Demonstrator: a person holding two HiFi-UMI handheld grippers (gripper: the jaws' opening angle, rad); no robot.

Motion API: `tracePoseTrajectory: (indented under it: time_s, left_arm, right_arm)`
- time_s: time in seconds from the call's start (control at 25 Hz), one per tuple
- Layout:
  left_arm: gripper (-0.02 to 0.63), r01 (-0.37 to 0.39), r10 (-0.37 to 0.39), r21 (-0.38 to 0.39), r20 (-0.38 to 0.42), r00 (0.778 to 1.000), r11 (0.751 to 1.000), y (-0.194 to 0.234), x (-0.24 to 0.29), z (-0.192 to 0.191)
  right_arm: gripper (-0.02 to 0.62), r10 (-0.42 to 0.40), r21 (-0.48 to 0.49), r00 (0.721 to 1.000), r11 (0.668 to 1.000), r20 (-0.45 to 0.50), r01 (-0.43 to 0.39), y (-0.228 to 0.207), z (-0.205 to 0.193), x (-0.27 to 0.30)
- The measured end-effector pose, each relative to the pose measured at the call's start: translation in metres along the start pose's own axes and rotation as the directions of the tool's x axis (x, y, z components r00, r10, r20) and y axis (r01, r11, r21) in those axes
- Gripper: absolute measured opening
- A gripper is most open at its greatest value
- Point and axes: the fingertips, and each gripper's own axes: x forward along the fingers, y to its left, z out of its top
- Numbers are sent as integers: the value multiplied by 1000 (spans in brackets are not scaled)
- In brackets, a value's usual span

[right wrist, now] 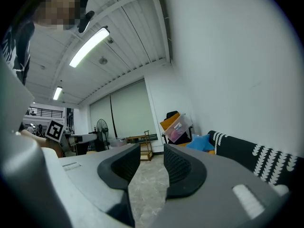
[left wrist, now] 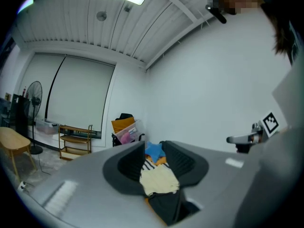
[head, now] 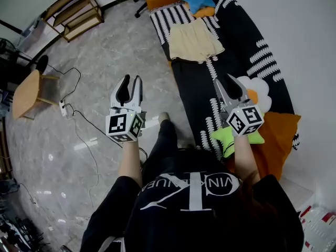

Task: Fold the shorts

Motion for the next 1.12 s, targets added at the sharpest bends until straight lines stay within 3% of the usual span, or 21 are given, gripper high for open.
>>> tracePoseTrajectory:
  time_s: [0.36,0.72,0.92,1.12]
  left_arm:
    - [0,36,-36,-2,-67,997,999,86,90,-1]
    - [0,64,-65,-20,-88,994,998,161,171,-16]
    - [0,85,-86,-17,-149,985,996,175,205,-46]
    - [0,136,-143,-51,-187,972,989,162,247,-72]
  right_arm:
    - [149,-61,54,998,997,-32,63,-13,-3,114]
    - [149,-113,35,988,992,-110,117,-18,-28,203]
    - [149,-131,41,979,989,-159,139,-23,-50,232]
    - [149,-146,51,966,986,-215,160,-43,-75,249]
